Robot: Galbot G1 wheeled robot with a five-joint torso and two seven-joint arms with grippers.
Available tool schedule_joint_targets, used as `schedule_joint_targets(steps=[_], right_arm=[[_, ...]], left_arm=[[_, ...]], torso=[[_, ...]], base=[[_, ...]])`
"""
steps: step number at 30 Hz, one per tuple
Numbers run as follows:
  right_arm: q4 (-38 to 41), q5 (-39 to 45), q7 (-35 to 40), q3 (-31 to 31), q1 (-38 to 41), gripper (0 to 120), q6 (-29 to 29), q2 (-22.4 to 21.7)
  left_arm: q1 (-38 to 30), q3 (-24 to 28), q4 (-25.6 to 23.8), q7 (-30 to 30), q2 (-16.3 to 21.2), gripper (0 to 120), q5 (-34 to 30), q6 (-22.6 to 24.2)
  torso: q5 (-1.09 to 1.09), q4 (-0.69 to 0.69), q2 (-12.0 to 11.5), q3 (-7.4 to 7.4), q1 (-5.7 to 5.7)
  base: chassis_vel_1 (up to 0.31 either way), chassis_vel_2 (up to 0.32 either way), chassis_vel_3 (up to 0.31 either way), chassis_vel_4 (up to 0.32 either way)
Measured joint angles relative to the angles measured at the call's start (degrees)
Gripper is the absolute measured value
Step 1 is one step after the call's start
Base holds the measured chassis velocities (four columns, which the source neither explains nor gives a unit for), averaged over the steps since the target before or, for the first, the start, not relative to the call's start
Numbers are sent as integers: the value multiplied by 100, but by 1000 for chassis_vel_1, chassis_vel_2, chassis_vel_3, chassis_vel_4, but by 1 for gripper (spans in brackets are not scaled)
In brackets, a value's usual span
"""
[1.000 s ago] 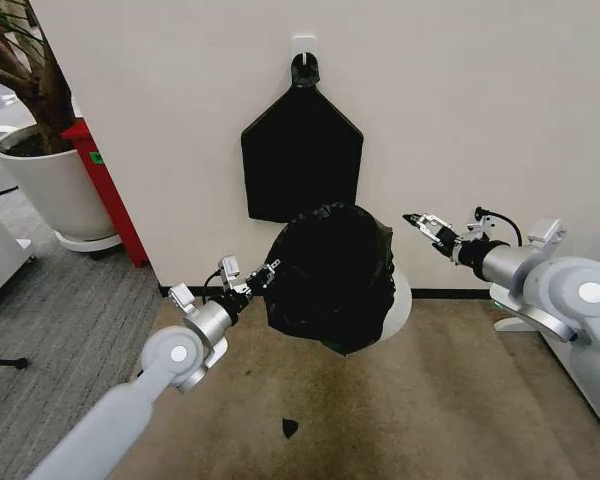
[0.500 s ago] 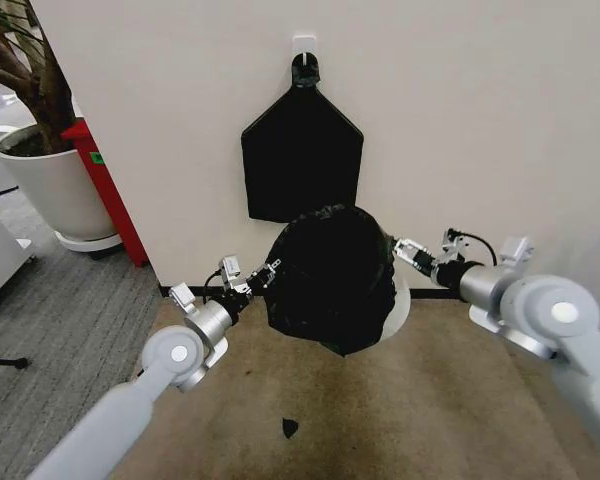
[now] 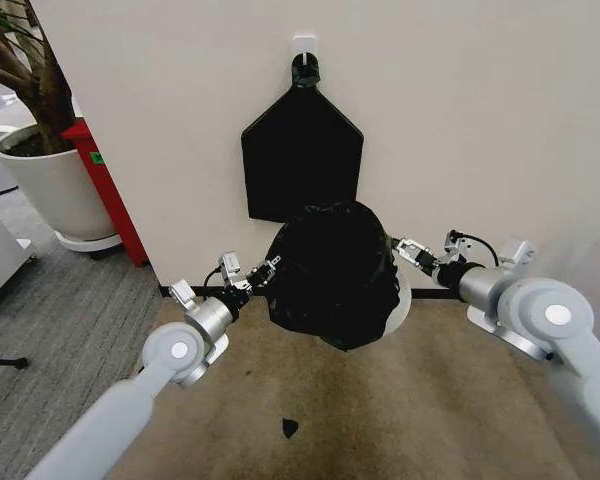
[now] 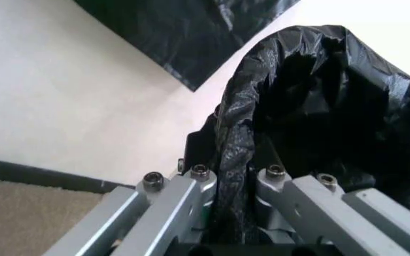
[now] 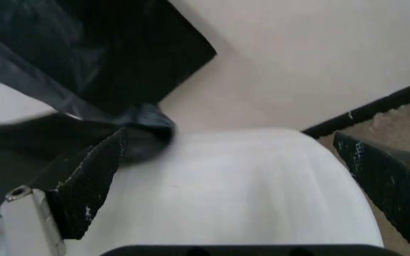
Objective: Place the garbage bag over the trash bin.
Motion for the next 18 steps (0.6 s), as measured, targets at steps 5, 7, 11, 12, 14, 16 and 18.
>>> schedule_joint_targets(steps=[5, 7, 11, 12, 14, 16, 18], right_arm=[[45, -24, -325, 371, -248, 100, 175, 137], [63, -379, -481, 484, -383, 100, 193, 215], [52, -1928, -1214, 654, -866, 100, 321, 312], [71, -2756, -1621, 750, -1191, 100, 437, 372], [331, -3982, -1985, 885, -1733, 100, 589, 585], [493, -4534, -2084, 892, -1955, 100, 700, 726], [749, -5373, -2291, 874, -2300, 100, 931, 997]], left_arm=[[-33, 62, -28, -448, -32, 4, 167, 88], [-60, 111, -54, -766, -50, 4, 300, 122], [-162, 204, -130, -1512, -89, 4, 585, 198], [-246, 274, -181, -1911, -113, 4, 709, 248], [-433, 509, -282, -2614, -165, 4, 813, 378], [-519, 603, -307, -2927, -206, 4, 805, 459], [-666, 743, -310, -3422, -283, 4, 702, 637]], torso=[[1, 0, 0, 0, 0], [0, 1, 0, 0, 0], [0, 2, 0, 0, 0], [3, 1, 0, 0, 0], [1, -2, 0, -1, 0], [-1, -1, 0, -1, 0], [1, 1, 0, -1, 0]], base=[[0, 0, 0, 0], [0, 0, 0, 0], [0, 0, 0, 0], [0, 0, 0, 0], [0, 0, 0, 0], [0, 0, 0, 0], [0, 0, 0, 0]])
